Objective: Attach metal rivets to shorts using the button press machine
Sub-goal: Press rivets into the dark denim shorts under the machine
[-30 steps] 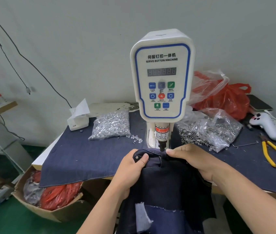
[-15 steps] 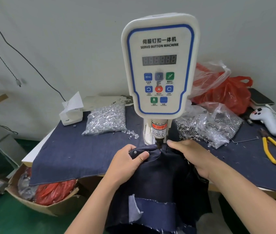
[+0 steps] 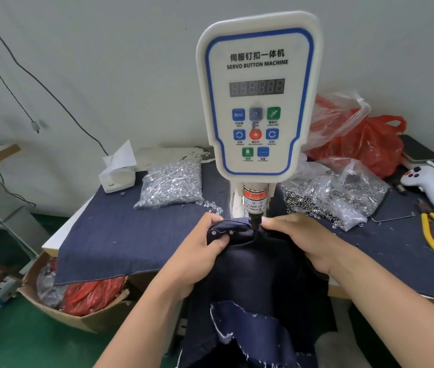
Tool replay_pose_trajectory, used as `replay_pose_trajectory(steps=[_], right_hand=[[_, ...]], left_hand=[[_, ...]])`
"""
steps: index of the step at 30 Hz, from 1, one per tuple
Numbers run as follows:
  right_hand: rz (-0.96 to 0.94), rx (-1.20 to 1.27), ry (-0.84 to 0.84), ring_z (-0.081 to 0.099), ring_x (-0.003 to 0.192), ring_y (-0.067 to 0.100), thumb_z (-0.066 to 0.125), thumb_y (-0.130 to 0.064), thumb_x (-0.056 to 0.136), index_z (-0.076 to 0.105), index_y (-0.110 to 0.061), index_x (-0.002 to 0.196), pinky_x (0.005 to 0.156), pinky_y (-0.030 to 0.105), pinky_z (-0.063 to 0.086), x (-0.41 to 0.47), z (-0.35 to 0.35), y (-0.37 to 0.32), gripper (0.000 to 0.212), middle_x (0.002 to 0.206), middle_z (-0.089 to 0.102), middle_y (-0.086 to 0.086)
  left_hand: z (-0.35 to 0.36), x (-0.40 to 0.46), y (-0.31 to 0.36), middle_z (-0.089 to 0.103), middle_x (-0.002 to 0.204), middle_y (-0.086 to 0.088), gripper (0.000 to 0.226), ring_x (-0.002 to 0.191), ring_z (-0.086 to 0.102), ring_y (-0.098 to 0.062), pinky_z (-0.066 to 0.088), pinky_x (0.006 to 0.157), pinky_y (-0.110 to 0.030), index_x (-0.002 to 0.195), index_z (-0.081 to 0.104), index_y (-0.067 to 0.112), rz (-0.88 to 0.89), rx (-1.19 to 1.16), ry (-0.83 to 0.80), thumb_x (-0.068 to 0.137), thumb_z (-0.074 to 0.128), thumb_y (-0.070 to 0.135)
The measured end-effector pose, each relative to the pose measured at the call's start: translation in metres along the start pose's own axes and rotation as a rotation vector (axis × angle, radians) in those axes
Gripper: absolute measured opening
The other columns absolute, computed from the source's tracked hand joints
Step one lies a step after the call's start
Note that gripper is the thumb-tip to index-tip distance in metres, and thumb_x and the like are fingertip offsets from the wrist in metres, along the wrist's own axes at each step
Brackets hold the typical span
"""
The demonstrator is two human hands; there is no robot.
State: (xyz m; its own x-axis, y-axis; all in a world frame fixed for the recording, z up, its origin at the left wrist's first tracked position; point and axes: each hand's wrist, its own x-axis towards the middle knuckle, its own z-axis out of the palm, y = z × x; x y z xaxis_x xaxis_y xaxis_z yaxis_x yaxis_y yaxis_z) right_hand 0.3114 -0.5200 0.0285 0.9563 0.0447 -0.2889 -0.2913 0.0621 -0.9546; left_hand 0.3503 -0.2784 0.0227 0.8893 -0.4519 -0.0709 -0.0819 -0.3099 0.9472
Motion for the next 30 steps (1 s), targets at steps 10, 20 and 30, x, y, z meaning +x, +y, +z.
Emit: replay_pose_trajectory(steps=[10,20,30], right_hand=[[0.057,0.066,0.116,0.076,0.096,0.031,0.074,-0.027,0.087,0.082,-0.012,0.100,0.091,0.043,0.058,0.005,0.012,0.001,0.021,0.102,0.078,0.016],[0.018,0.047,0.157,0.077,0.094,0.024,0.074,-0.030,0.090,0.083,-0.016,0.096,0.086,0.033,0.057,0.006,0.008,0.006,0.018,0.099,0.080,0.011],[0.002,-0.010,0.174,0.075,0.100,0.030,0.073,-0.036,0.092,0.082,-0.011,0.100,0.101,0.046,0.053,0.005,0.003,0.015,0.028,0.100,0.079,0.015]], left_hand=[[0.019,0.008,-0.008,0.080,0.112,-0.004,0.041,0.105,0.075,-0.016,0.058,0.085,-0.027,0.117,0.075,0.015,-0.110,-0.307,-0.010,0.082,0.085,0.036],[0.010,0.010,-0.017,0.079,0.116,-0.005,0.038,0.115,0.073,-0.026,0.056,0.102,-0.040,0.122,0.073,0.018,-0.070,-0.299,-0.013,0.085,0.081,0.026],[0.007,0.006,-0.020,0.080,0.109,0.003,0.030,0.103,0.074,-0.012,0.055,0.091,-0.029,0.117,0.072,0.022,-0.045,-0.186,-0.001,0.089,0.083,0.029]])
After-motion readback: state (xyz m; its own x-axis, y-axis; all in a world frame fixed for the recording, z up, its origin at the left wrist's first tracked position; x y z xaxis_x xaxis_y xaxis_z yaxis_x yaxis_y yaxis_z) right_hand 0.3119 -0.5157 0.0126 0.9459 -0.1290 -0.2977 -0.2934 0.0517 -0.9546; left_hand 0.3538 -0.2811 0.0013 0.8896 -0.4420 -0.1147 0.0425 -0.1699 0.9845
